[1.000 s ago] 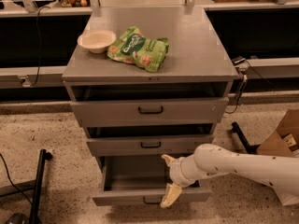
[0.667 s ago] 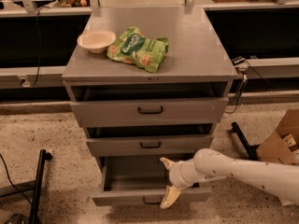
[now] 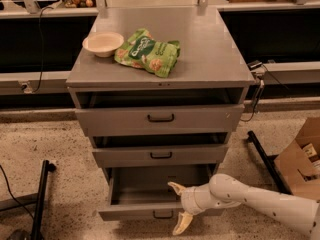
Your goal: Close bottom drawer
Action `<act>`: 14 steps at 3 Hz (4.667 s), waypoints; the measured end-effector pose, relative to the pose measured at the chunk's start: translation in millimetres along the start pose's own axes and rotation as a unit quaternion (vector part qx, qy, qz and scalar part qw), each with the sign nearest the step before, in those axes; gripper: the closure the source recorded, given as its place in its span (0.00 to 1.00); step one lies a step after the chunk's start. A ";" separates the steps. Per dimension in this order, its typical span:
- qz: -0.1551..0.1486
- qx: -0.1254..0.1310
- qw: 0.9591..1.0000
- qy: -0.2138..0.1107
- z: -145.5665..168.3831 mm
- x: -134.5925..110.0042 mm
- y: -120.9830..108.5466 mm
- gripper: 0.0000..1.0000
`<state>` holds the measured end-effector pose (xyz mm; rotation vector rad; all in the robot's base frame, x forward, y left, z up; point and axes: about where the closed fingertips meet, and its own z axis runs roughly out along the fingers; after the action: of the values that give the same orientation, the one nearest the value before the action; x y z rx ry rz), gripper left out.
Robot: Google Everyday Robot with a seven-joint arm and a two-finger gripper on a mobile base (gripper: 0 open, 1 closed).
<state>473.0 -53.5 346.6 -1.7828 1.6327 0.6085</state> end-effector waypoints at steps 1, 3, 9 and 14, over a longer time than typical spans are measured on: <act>0.000 0.000 1.000 0.000 0.2 -0.1 0.4 0.00; 0.032 -0.043 0.999 -0.002 47.0 65.1 24.4 0.00; 0.024 -0.011 1.000 0.007 24.6 129.8 58.0 0.41; 0.050 0.038 0.998 0.027 102.3 221.7 32.3 1.00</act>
Offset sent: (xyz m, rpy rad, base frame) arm -0.0079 -0.0096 -0.0805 -0.0129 0.1400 0.0271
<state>476.5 -134.7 114.0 -1.6837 1.7673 0.5386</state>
